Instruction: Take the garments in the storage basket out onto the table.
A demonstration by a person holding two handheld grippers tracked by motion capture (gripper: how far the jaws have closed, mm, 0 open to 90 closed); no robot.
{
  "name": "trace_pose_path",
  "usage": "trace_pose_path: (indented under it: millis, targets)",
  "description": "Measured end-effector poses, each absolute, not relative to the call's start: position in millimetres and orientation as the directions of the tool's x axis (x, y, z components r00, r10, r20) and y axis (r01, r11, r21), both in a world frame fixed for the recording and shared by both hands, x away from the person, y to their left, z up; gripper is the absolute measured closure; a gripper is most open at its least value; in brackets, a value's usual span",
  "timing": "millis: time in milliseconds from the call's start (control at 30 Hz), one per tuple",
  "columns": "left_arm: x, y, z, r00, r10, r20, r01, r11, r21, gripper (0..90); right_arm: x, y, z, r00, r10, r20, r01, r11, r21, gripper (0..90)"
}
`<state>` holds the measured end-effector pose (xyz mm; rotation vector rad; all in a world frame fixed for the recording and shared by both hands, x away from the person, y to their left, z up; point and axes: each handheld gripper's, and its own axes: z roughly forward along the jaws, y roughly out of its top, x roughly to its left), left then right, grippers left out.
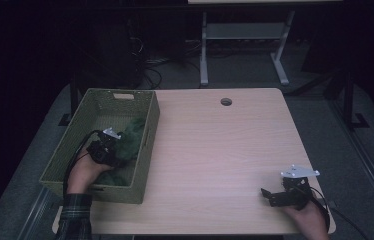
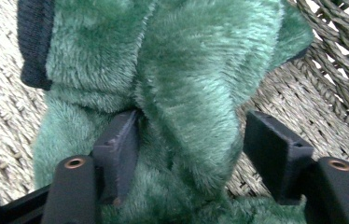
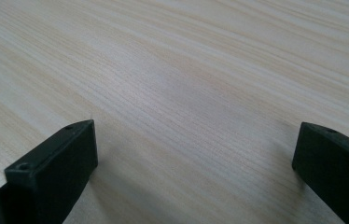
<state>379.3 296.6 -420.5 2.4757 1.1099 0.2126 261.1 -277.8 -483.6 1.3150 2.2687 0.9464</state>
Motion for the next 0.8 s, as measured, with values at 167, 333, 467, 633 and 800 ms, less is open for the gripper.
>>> trace_pose_path:
  millis: [167, 333, 467, 633, 800]
  targets:
    - [379.6, 297.4, -420.0, 0.669, 0.741, -0.054, 0.686, -0.589, 0.427, 46.8, 261.1, -277.8, -483.5, -0.506, 0.862, 0.029, 0.627, 0.345, 0.698, 0.0]
    - [379.5, 300.2, -415.8, 0.664, 0.741, -0.105, 0.701, -0.567, 0.433, 67.4, 261.1, -277.8, -483.6, -0.506, 0.862, 0.029, 0.627, 0.345, 0.699, 0.0]
    - [379.6, 301.6, -414.6, 0.636, 0.757, -0.148, 0.732, -0.531, 0.427, 74.1, 261.1, -277.8, -483.5, -0.506, 0.862, 0.029, 0.627, 0.345, 0.698, 0.0]
    - [378.6, 305.7, -407.7, 0.624, 0.764, -0.167, 0.733, -0.498, 0.463, 76.7, 261.1, -277.8, -483.5, -0.507, 0.862, 0.029, 0.627, 0.345, 0.698, 0.0]
    - [377.5, 309.1, -399.6, 0.611, 0.767, -0.194, 0.731, -0.455, 0.508, 77.6, 261.1, -277.8, -483.5, -0.507, 0.862, 0.029, 0.627, 0.345, 0.699, 0.0]
